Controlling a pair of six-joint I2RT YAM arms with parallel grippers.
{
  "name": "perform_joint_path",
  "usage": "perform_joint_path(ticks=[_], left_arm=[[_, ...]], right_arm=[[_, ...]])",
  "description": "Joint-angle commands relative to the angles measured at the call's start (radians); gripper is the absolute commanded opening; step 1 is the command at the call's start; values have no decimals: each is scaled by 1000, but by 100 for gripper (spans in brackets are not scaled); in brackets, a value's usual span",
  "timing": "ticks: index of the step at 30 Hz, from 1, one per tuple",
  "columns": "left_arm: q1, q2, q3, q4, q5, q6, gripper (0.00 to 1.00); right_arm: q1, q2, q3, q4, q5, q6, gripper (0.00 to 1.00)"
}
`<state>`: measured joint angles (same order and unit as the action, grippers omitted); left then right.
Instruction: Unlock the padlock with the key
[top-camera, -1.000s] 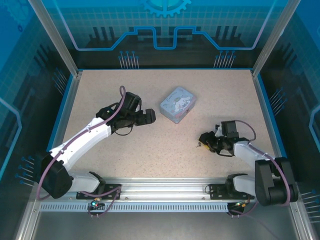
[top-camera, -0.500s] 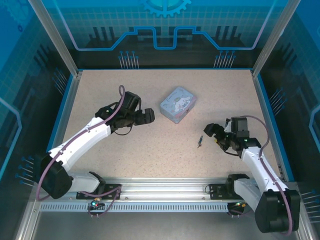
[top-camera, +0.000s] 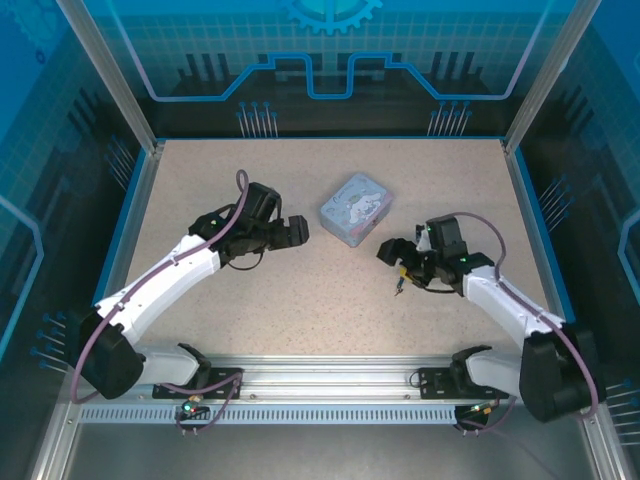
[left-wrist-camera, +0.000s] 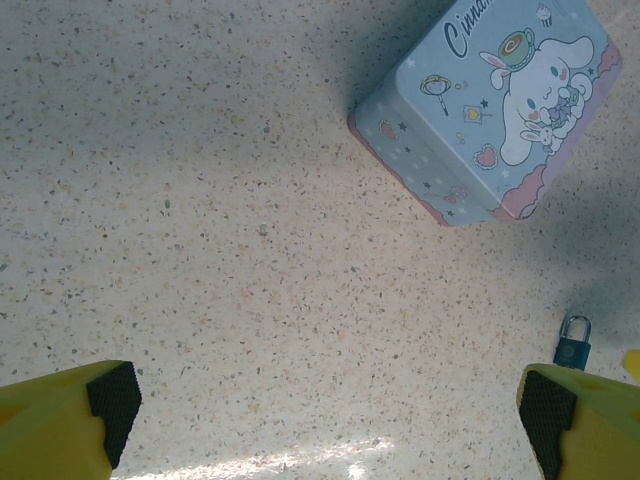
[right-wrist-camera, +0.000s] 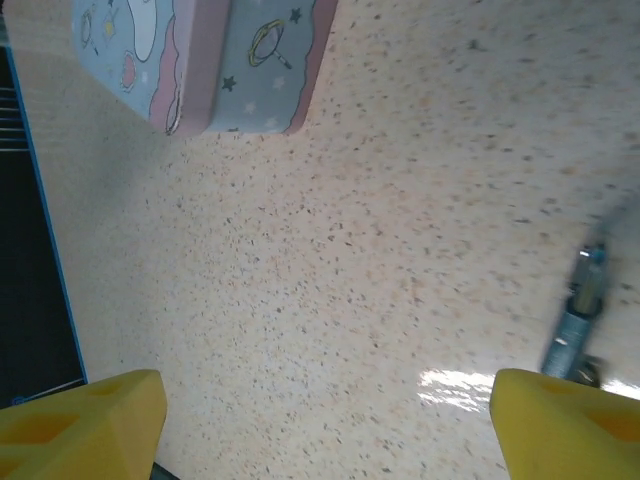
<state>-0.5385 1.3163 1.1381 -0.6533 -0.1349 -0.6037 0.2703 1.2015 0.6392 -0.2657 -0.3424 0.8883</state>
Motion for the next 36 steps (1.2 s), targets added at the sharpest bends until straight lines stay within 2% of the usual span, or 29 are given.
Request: perform_joint_path(ticks=[1,6,9,11,14,17,21,24,36], left_arm=[[2,0,29,-7,-3,-6,99],[3,2,26,-8,-5,-4,99],[3,6,28,-5,-4,-1,99],[3,11,32,-4,-4,1,99],[3,20,34,4,2,-1,99],[3,30,36,15,7,-3,99],[3,33,43,9,6,-5,99],[3,20,40,8,2,-8,99],[2,14,40,10,7,-12,99]], right_arm=[[29,74,18,72,27,35,84],[3,116,-10,64,33,11,83],[-77,35,-76,20,20,-9,83],[-154,-75,-120,-6,-27,-15,83],[-195,-211,-108,-88,-18,-32,83],[-198,-210,-73,-100,-31,-40,84],[-188,-113,-67,-45,-52,-29,83],[-159,-68,-79,-13,-19,-18,83],[29,117,-25,100,63,48,83]])
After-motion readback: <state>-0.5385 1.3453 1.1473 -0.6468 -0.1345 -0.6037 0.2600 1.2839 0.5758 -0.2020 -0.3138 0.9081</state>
